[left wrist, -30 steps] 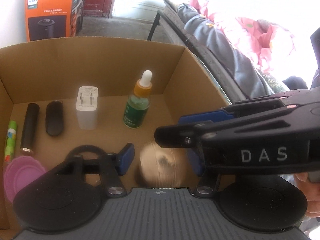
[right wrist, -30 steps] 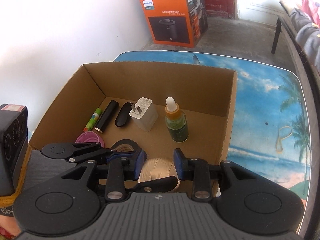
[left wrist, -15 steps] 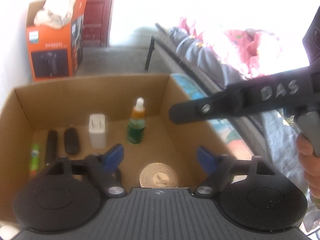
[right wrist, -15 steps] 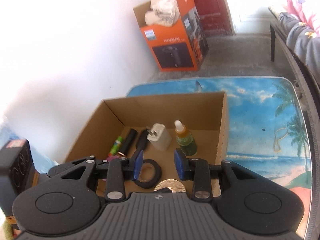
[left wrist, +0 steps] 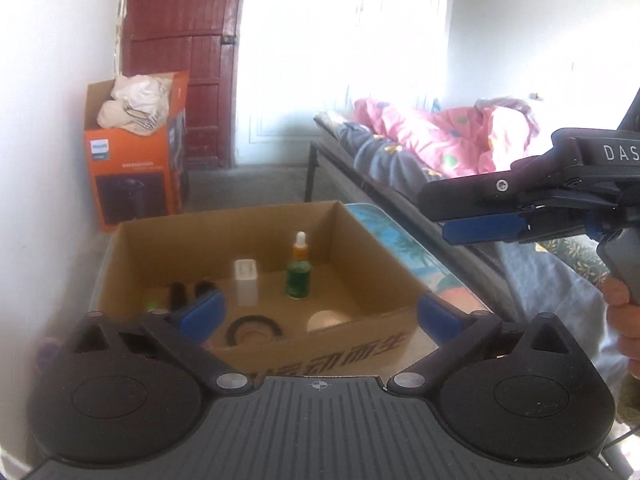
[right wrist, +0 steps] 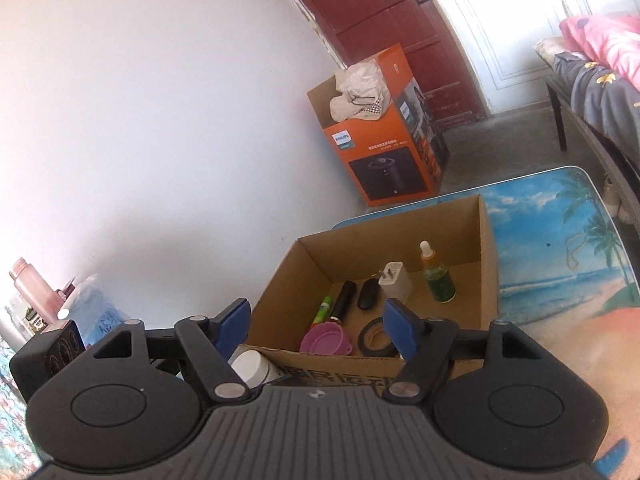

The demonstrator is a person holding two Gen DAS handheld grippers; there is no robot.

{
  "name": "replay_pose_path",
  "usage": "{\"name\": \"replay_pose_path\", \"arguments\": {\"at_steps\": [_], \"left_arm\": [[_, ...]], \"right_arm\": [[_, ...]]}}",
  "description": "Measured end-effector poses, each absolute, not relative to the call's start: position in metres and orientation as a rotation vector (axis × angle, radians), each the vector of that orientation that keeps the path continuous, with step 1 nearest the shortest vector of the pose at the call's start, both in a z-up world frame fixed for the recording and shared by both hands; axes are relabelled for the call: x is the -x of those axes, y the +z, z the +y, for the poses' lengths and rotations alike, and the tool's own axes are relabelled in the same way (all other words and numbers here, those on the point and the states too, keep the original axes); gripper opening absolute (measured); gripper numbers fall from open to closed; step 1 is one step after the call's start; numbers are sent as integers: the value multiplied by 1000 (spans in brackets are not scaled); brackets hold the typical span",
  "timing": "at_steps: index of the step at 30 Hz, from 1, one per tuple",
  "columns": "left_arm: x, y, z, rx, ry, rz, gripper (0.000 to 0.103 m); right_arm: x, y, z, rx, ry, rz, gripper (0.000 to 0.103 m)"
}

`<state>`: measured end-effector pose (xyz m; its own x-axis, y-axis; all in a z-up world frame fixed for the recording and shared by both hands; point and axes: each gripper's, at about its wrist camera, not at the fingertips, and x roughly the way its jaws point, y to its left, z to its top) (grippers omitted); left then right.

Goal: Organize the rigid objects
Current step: 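Move the right gripper to the white pill bottle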

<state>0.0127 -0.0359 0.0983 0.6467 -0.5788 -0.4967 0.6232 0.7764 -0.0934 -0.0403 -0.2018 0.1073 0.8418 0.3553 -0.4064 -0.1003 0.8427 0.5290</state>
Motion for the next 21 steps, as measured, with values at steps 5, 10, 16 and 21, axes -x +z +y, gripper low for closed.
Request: {"name": "replay_pose_path", "arguments": {"at_steps": [5,10,16,21], "left_arm": [[0,91,-5,-85,-623,525,103],[4,77,21,-148,-518,489,103],[-12,42,37,-180,-392,523,103],[-22,23,43,-154,-401,539,103]], "right_arm": [[56,93,-183,-587,263,487,91],[56,80,-156,-553,266,480,95],[40,61,-122,-468,290,521,95],[18,43,-97,-462,339,566,92]]}}
